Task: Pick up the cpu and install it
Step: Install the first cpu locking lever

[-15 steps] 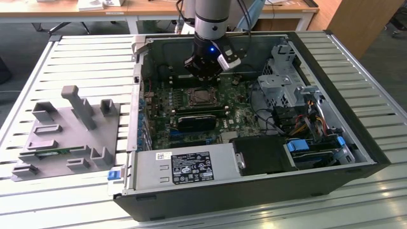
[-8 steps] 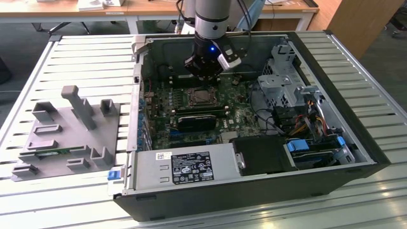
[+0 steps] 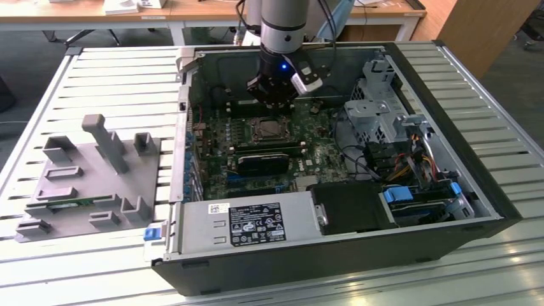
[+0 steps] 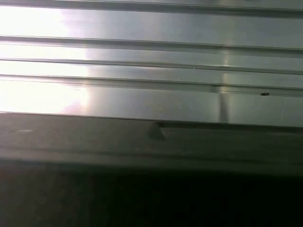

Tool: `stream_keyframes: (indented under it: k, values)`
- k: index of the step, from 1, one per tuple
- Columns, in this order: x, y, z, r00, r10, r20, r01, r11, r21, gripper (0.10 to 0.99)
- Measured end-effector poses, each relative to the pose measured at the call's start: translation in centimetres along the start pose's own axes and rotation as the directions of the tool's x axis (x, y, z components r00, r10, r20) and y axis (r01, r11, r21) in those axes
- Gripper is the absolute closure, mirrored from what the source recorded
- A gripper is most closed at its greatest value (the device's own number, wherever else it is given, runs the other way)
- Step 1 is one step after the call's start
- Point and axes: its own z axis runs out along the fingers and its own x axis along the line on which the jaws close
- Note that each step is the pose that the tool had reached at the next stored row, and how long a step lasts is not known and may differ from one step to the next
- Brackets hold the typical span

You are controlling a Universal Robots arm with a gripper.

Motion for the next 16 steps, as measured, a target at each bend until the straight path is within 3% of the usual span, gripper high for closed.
stream_keyframes:
  k: [11, 14, 16]
  values:
    - [-0.01, -0.01, 0.34, 1.0000, 0.000, -0.0007, 0.000, 0.9999, 0.016, 0.980]
    - [-0.02, -0.03, 0.42, 1.0000, 0.000, -0.0008, 0.000, 0.9999, 0.016, 0.980]
    - [-0.03, -0.03, 0.43, 1.0000, 0.000, -0.0004, 0.000, 1.0000, 0.005, 0.980]
